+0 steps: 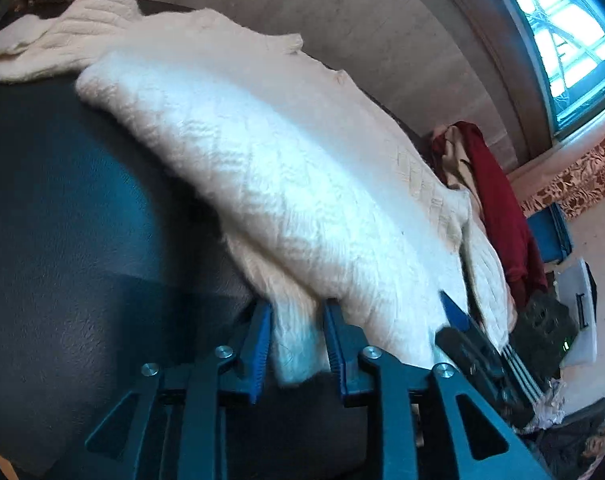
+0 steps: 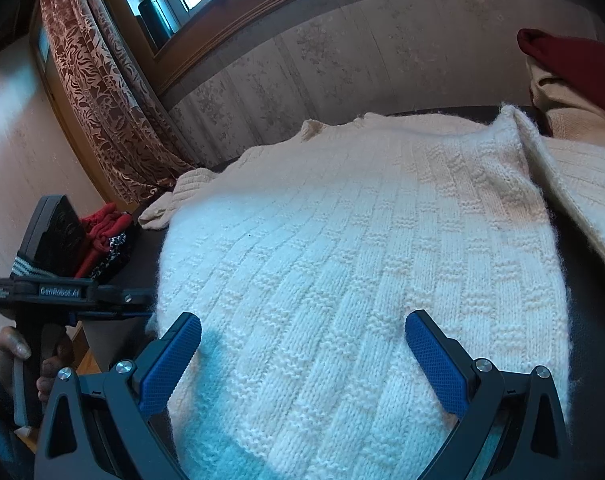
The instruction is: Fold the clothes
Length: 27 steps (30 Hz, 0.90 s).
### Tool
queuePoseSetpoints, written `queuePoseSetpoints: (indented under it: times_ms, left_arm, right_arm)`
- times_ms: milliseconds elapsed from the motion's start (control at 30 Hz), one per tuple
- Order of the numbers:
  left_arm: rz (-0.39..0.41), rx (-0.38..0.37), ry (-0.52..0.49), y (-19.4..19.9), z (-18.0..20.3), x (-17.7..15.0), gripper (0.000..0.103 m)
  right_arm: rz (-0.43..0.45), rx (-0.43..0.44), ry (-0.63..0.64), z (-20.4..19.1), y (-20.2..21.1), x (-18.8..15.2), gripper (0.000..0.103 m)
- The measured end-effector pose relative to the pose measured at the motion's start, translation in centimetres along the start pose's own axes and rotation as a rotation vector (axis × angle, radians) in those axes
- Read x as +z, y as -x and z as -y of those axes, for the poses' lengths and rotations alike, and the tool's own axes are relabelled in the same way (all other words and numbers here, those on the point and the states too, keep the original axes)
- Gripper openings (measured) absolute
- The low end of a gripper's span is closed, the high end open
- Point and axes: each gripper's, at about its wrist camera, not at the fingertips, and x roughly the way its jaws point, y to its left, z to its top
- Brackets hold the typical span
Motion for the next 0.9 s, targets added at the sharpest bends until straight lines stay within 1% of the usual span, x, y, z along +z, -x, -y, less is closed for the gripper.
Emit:
queuePoseSetpoints:
  times_ms: [33, 100, 133, 233, 267, 300, 367, 433, 533, 567, 600, 667, 700, 800, 833, 900]
  left_arm:
    - [0.004, 0.032, -0.036, 0.1, 0.9, 0.0, 0.009]
    - [0.002, 0.017, -0.018, 0.6, 0.1, 0.5, 0.006]
    - [0.001, 0.008, -0.007, 0.9, -0.4, 0.7, 0.003]
    - [0.054, -0.038, 0.061, 5.2, -2.5, 1.0, 0.003]
    - [0.086, -0.039, 0.073, 7.2, -3.3, 0.8, 0.003]
    - [0.120, -0.038, 0.083, 9.4, -4.2, 0.6, 0.003]
    - [0.176, -0.035, 0.122, 13.6, -6.3, -0.1, 0.003]
    - [0.231, 0.000, 0.157, 17.6, -8.3, -1.1, 0.003]
    - [0.247, 0.053, 0.206, 21.5, -11.0, -3.1, 0.004]
    - [0.248, 0.072, 0.240, 22.3, -12.0, -4.0, 0.004]
    - [0.232, 0.071, 0.253, 22.4, -12.5, -4.5, 0.005]
    - [0.197, 0.064, 0.273, 22.3, -13.4, -5.5, 0.003]
    - [0.180, 0.061, 0.283, 22.3, -13.8, -5.9, 0.002]
    - [0.189, 0.049, 0.252, 22.2, -13.5, -5.8, 0.002]
    - [0.215, 0.046, 0.231, 22.1, -13.1, -5.3, 0.005]
    - [0.244, 0.023, 0.186, 20.5, -11.8, -3.3, 0.007]
  right_arm:
    - [-0.004, -0.003, 0.000, -0.1, 0.0, 0.0, 0.103]
    - [-0.015, -0.011, 0.000, -0.2, -0.1, 0.1, 0.103]
    - [-0.024, -0.015, 0.000, -0.2, -0.2, 0.3, 0.103]
    - [-0.120, -0.047, -0.002, -0.9, -0.9, 1.5, 0.103]
    - [-0.155, -0.023, -0.026, -1.1, -1.0, 2.2, 0.103]
    - [-0.163, -0.001, -0.042, -1.2, -0.9, 2.6, 0.103]
    - [-0.135, 0.015, -0.057, -1.5, -0.4, 3.5, 0.103]
    - [-0.114, 0.023, -0.067, -1.7, -0.3, 4.2, 0.103]
    - [-0.117, 0.003, -0.064, -2.0, -0.9, 4.4, 0.103]
    - [-0.136, -0.024, -0.065, -2.1, -1.6, 4.3, 0.103]
    - [-0.158, -0.059, -0.067, -2.1, -2.4, 4.2, 0.103]
    - [-0.184, -0.091, -0.072, -1.9, -3.4, 3.8, 0.103]
    - [-0.175, -0.097, -0.068, -2.1, -3.4, 3.8, 0.103]
    - [-0.179, -0.102, -0.070, -2.2, -3.4, 4.3, 0.103]
    - [-0.174, -0.108, -0.082, -2.1, -3.2, 4.7, 0.103]
    - [-0.150, -0.103, -0.114, -1.6, -2.6, 5.1, 0.103]
